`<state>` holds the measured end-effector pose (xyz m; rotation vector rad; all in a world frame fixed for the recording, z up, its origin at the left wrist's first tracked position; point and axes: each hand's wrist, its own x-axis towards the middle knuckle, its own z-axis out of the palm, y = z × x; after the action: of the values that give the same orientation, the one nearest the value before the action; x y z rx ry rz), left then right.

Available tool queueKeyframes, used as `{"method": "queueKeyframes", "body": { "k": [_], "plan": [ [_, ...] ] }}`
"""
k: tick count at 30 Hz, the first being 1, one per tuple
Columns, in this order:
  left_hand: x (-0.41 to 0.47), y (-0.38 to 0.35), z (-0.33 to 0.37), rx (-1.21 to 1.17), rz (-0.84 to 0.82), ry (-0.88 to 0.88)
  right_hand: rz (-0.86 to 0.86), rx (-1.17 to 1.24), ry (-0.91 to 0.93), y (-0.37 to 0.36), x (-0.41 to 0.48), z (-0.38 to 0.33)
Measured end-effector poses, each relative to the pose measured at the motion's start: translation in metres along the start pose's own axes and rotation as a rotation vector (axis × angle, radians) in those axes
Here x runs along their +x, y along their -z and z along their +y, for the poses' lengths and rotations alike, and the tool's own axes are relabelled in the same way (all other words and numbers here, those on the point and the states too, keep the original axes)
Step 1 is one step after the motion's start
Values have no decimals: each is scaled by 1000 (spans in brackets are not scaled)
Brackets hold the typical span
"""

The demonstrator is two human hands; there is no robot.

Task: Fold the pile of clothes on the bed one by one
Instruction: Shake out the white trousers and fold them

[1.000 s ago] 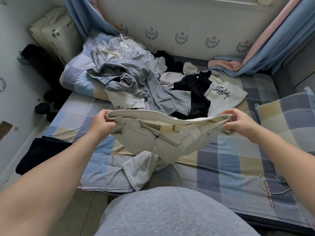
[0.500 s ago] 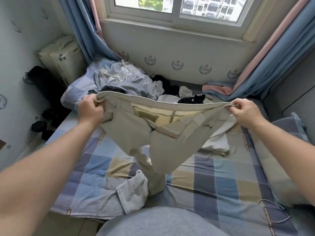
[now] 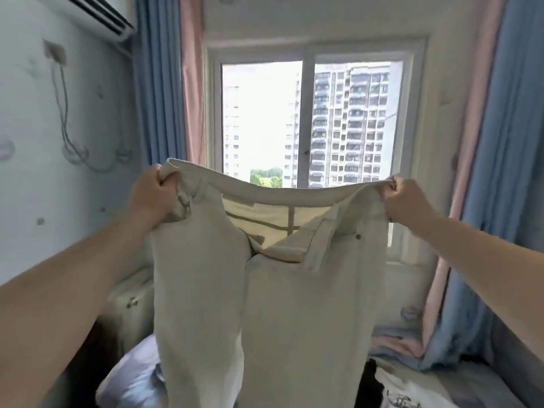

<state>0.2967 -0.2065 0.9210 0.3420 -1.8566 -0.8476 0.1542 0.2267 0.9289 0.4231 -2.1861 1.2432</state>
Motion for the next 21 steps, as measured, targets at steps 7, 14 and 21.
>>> {"method": "queueKeyframes", "body": {
  "k": [7,14,21],
  "plan": [
    [60,44,34,-40,-75,-37,-44,117,37,8,50,-75],
    [48,36,30,10,-437,19,-350,399,-85,-39,28,-119],
    [-5,-18,26,-19,-1084,-10,-675,627,-93,-103,-11,-172]
  ]
}}
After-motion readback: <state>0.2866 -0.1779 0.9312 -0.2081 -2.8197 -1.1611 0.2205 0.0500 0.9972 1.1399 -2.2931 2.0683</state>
